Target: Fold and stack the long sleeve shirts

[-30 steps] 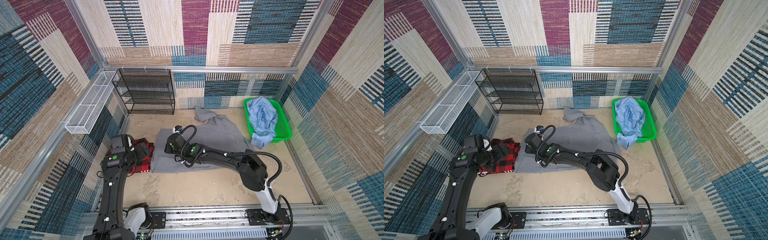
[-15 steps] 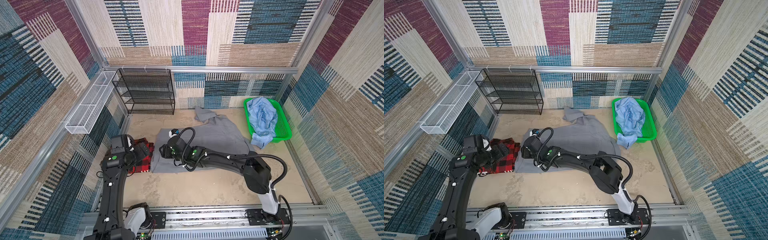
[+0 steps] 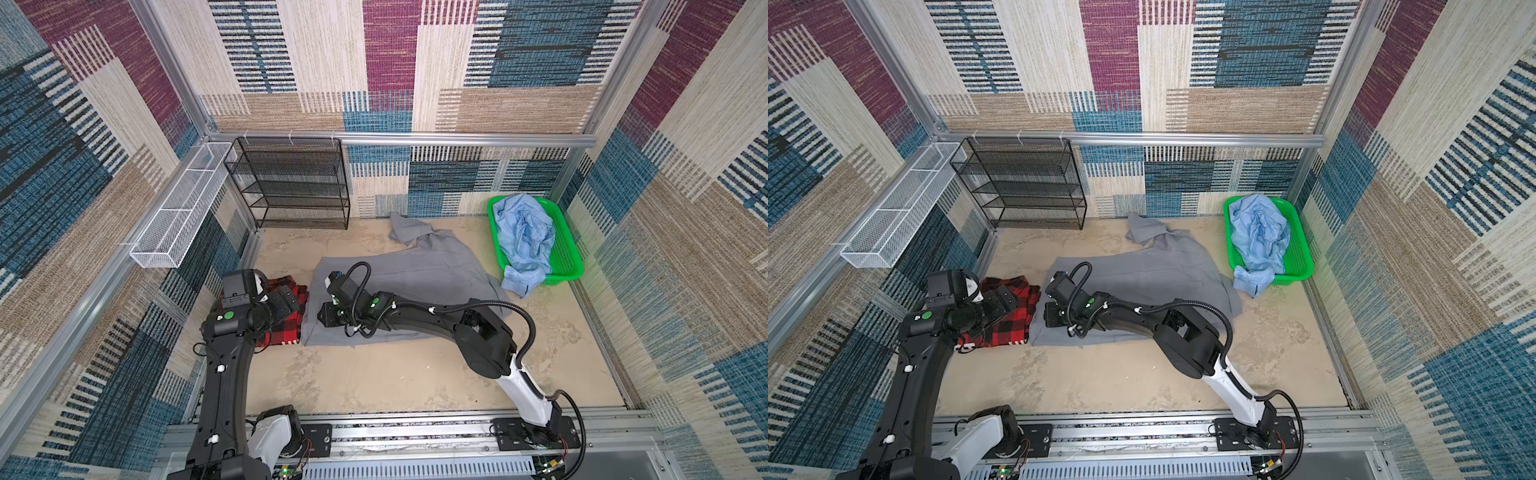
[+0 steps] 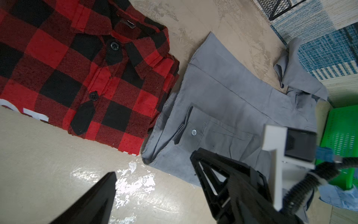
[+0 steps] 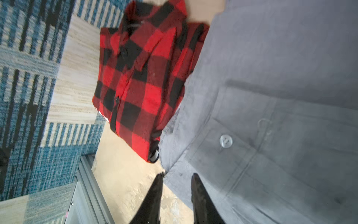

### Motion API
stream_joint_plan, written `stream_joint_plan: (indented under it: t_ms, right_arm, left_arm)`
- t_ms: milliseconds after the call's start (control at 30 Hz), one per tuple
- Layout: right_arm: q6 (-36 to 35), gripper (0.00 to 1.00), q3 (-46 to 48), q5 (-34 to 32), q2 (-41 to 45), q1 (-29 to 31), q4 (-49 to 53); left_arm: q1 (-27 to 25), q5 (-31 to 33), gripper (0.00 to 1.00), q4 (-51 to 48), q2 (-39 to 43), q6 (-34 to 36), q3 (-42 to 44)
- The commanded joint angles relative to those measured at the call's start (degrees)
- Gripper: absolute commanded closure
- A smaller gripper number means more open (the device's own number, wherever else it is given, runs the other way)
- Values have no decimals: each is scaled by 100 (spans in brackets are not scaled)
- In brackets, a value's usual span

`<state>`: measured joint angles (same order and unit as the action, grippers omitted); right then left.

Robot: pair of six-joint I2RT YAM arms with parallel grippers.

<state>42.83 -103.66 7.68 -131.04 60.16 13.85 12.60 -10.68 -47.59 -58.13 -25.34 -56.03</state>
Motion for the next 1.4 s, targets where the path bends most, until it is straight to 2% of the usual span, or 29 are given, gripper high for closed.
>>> stream_joint_plan:
  t_ms: [0,133,200,367,433,567,733,867,967,1133,1267,1367]
  right_arm:
    - [-160,73,-14,447,-159,50,23]
    - [-296,73,133,629,-121,166,74]
    - [-460,72,324,603,170,179,138]
    - [-851,62,1887,-310,2024,-29,135]
    - [-899,57,2589,-539,2902,-292,248]
    - [-834,52,4006,-776,4403,-1072,393]
    - [-811,50,5489,-724,5582,-2326,438]
    - [-988,47,6030,-567,5712,-3025,277]
    - [-1040,48,6175,-818,5459,-3335,351]
    - [-863,48,6222,-1074,4983,-3474,295]
    - [-639,46,6385,-1056,4919,-3494,295]
    - [-464,46,6662,-881,5022,-3494,264]
  left_arm:
    - [4,31,7,-33,-10,5,21]
    - [3,22,8,-27,-36,11,12]
    - [6,13,8,-20,-33,17,9]
    - [-9,-364,7,59,24,115,70]
    - [-106,-531,8,160,6,139,92]
    - [-501,-579,7,354,-55,-38,161]
    - [-1461,-266,8,743,-322,-559,325]
    - [-1983,-296,8,1149,-851,-1060,457]
    - [-2299,-115,9,1371,-1243,-1304,472]
    - [-2732,220,9,1590,-2049,-1578,461]
    - [-2790,217,10,1654,-2657,-1658,545]
    - [-2816,337,10,1707,-2772,-1673,767]
